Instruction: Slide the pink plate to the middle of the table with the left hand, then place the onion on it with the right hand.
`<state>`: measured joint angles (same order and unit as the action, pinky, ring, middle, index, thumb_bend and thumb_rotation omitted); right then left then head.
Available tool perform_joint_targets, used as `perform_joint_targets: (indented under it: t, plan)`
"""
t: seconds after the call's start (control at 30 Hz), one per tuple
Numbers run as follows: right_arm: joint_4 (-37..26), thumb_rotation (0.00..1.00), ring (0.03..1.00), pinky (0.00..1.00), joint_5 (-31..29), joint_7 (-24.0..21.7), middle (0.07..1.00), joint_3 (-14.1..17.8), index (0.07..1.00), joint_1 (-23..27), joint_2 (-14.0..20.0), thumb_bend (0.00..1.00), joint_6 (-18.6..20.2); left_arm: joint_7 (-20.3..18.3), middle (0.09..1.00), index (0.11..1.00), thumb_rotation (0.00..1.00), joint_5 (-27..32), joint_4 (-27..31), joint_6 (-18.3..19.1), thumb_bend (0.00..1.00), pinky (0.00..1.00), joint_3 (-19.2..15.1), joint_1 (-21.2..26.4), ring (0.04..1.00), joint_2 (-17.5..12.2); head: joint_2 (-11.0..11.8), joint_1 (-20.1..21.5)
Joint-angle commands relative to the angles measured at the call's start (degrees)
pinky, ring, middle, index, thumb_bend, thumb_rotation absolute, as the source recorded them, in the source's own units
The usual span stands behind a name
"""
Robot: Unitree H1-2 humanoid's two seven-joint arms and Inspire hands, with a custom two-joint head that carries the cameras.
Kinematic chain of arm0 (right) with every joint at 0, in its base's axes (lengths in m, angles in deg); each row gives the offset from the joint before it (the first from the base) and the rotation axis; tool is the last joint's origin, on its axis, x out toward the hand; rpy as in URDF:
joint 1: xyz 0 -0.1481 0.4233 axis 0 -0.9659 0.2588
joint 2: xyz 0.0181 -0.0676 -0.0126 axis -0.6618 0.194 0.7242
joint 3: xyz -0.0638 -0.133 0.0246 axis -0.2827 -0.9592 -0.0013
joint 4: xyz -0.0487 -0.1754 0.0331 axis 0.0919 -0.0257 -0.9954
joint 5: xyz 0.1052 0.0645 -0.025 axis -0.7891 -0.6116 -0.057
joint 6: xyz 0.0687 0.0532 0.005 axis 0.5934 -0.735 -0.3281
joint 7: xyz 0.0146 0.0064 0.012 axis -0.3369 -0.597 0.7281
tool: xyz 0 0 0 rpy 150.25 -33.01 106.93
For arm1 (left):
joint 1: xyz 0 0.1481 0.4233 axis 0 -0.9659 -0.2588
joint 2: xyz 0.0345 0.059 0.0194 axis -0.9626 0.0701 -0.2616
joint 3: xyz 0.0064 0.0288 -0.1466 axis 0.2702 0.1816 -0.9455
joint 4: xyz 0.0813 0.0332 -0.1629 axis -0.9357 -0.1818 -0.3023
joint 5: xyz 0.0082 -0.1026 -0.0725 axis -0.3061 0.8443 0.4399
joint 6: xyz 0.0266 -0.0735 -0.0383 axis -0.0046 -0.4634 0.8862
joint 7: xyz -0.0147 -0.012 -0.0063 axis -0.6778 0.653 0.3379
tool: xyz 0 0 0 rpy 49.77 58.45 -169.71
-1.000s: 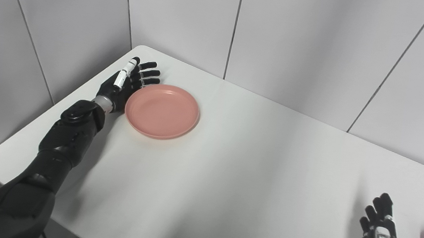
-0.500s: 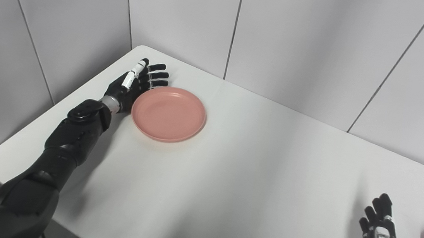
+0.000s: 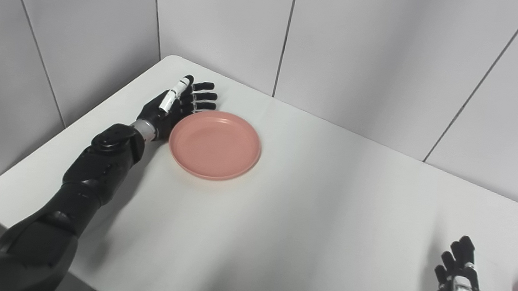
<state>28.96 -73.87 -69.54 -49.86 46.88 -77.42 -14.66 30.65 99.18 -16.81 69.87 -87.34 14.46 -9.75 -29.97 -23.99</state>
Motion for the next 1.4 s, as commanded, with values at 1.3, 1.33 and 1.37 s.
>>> perform_joint_targets:
  t: [1.3, 1.33, 1.37]
  plan:
    - [5.1, 1.0, 1.0, 1.0, 1.2, -0.2, 1.0, 0.6, 1.0, 0.1, -0.6, 0.0, -9.4, -1.2, 0.771, 0.762, 1.0, -1.1, 9.9, 6.5, 0.31, 0.72, 2.9, -2.1, 0.761, 5.5, -1.6, 5.3]
    - [5.3, 1.0, 1.0, 1.0, 1.2, -0.2, 1.0, 0.6, 1.0, 0.1, -0.5, 0.0, -9.7, -1.2, 0.771, 0.761, 1.0, -1.2, 10.0, 6.4, 0.31, 0.73, 3.0, -2.1, 0.762, 5.6, -1.6, 5.4]
    - [5.7, 1.0, 1.0, 1.0, 1.0, -0.3, 1.0, 0.7, 1.0, 0.1, -0.5, 0.0, -9.9, -1.3, 0.771, 0.761, 1.0, -1.3, 10.0, 6.0, 0.31, 0.73, 3.1, -2.3, 0.763, 5.8, -1.6, 5.6]
